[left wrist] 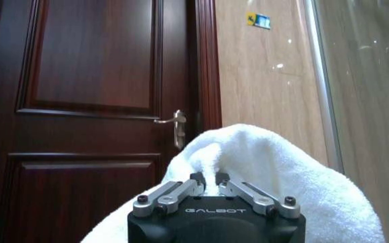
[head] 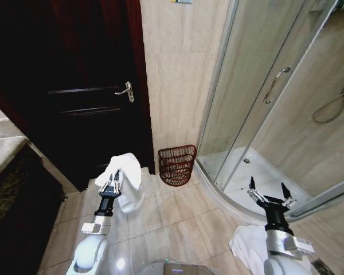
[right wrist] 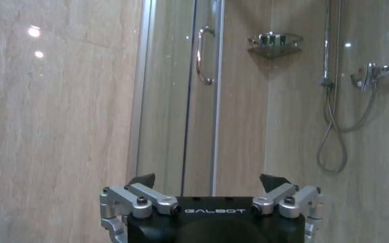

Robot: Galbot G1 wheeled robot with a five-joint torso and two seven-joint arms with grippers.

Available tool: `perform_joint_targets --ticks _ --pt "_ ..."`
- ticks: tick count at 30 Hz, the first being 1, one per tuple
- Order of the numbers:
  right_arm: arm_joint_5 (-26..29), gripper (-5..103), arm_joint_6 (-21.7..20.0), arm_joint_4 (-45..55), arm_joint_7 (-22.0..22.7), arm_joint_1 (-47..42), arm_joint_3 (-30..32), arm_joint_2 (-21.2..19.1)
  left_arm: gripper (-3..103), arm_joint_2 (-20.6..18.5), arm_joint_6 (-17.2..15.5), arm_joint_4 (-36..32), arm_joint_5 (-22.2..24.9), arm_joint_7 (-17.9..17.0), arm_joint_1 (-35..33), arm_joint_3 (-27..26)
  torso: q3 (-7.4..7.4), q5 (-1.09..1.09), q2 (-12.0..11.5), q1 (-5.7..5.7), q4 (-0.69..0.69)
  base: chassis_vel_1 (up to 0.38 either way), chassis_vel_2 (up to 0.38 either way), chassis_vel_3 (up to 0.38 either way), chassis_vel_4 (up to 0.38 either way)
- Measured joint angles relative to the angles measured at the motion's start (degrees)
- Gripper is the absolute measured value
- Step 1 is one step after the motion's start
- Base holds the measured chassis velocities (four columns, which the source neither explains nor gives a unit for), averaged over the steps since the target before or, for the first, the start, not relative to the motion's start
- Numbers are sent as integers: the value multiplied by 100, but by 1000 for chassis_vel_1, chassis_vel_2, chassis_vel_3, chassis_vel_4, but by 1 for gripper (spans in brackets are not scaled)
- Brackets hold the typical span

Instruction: Discard the used towel into the hamper.

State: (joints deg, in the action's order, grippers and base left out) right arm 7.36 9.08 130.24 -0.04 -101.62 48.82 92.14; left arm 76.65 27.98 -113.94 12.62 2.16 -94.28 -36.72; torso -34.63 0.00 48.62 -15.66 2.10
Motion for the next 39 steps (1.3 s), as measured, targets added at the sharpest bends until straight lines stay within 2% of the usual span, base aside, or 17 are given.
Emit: perform_joint_targets --ticks 7,39 --pt "137 100 -33 30 -7 -1 -27 0 6 23 19 98 -111 -51 79 42 69 0 -124 54 0 0 0 0 0" --pt "56 100 71 -53 -76 -54 -18 0 6 31 55 229 -123 -59 150 91 471 0 -829 358 0 0 0 0 0"
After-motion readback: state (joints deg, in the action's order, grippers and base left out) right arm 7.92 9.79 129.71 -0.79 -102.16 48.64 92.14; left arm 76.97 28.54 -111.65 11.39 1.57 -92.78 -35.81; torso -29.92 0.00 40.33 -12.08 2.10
